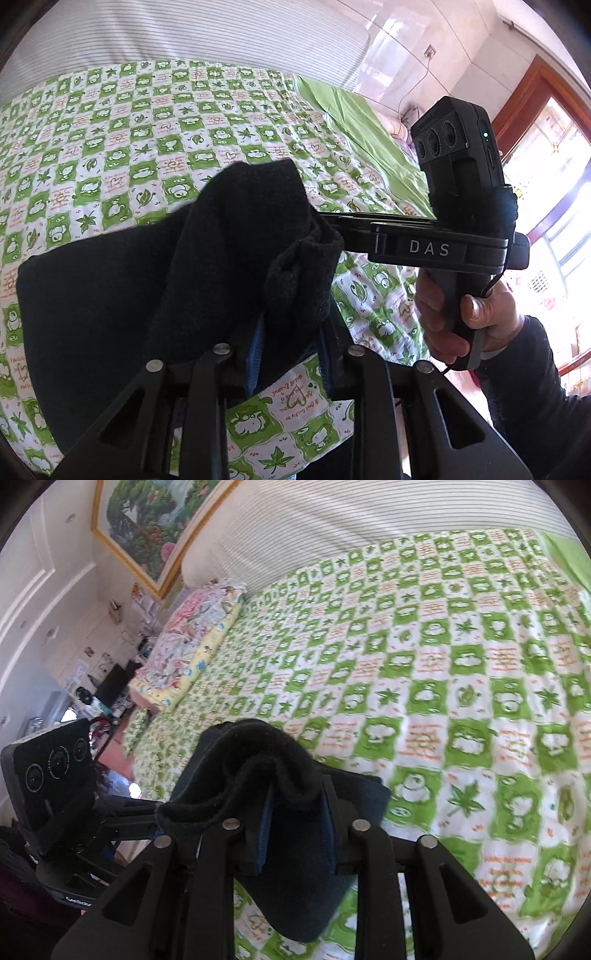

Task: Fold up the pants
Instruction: 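Fold the held pants edge over with both grippers, bringing grippers together, then lower the folded navy pants onto the sheet with both grippers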

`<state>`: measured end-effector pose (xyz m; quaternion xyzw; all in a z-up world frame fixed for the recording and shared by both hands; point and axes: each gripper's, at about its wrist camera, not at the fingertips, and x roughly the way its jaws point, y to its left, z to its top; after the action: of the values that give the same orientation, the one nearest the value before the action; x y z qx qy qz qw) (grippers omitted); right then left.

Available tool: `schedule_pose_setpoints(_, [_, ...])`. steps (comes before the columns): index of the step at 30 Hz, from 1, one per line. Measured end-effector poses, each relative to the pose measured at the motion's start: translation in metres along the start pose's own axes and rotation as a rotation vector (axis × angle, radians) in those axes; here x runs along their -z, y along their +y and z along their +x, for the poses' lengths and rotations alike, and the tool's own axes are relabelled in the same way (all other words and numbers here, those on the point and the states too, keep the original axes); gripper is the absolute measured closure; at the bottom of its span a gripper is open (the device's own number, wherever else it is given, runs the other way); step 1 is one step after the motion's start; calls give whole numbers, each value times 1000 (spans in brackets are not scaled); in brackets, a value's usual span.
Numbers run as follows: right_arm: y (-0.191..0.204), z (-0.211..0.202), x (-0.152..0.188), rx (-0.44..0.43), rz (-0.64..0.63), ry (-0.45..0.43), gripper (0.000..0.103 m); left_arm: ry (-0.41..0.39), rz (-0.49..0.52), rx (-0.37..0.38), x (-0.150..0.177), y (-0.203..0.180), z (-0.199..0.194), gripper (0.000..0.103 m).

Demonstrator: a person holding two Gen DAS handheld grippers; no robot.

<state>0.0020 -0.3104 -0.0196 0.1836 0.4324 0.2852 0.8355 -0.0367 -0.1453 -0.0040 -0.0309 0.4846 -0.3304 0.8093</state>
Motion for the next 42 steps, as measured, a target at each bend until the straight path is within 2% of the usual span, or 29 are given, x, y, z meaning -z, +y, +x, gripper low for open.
schedule_pose_setpoints(2, [-3, -3, 3, 35, 19, 8, 76, 14, -15, 28, 0, 4, 3, 70])
schedule_pose_setpoints(4, [-6, -8, 8, 48, 47, 9, 76, 15, -20, 44, 1, 2, -2, 62])
schedule_pose_setpoints(7, [-5, -20, 16, 81, 65, -6, 76, 14, -15, 75, 5, -2, -10, 60])
schedule_pose_setpoints(11, [1, -37, 25, 120, 95, -30, 74, -3, 9, 67, 12, -9, -23, 58])
schedule_pose_setpoints(13, [7, -46, 29, 129, 104, -57, 63, -7, 4, 73, 15, -9, -30, 57])
schedule_pose_setpoints(14, [10, -50, 31, 138, 108, -66, 52, -10, -1, 75, 16, -8, -34, 57])
schedule_pose_setpoints(15, [14, -53, 32, 149, 111, -76, 46, -16, -5, 75, 18, -6, -38, 57])
schedule_pose_setpoints(23, [55, -59, 32, 173, 98, -119, 46, -68, -39, 10, 26, 21, -71, 57])
schedule_pose_setpoints(29, [80, -44, 29, 237, 64, -112, 46, -104, -103, -42, 30, 52, -91, 57])
schedule_pose_setpoints(32, [88, -41, 28, 280, 59, -121, 45, -125, -124, -89, 32, 67, -101, 52])
schedule_pose_setpoints(36, [86, -32, 25, 343, 83, -120, 32, -129, -184, -126, 33, 93, -106, 49])
schedule_pose_setpoints(42, [64, -15, 30, 356, 155, -92, 31, -89, -265, -169, 38, 130, -97, 49])
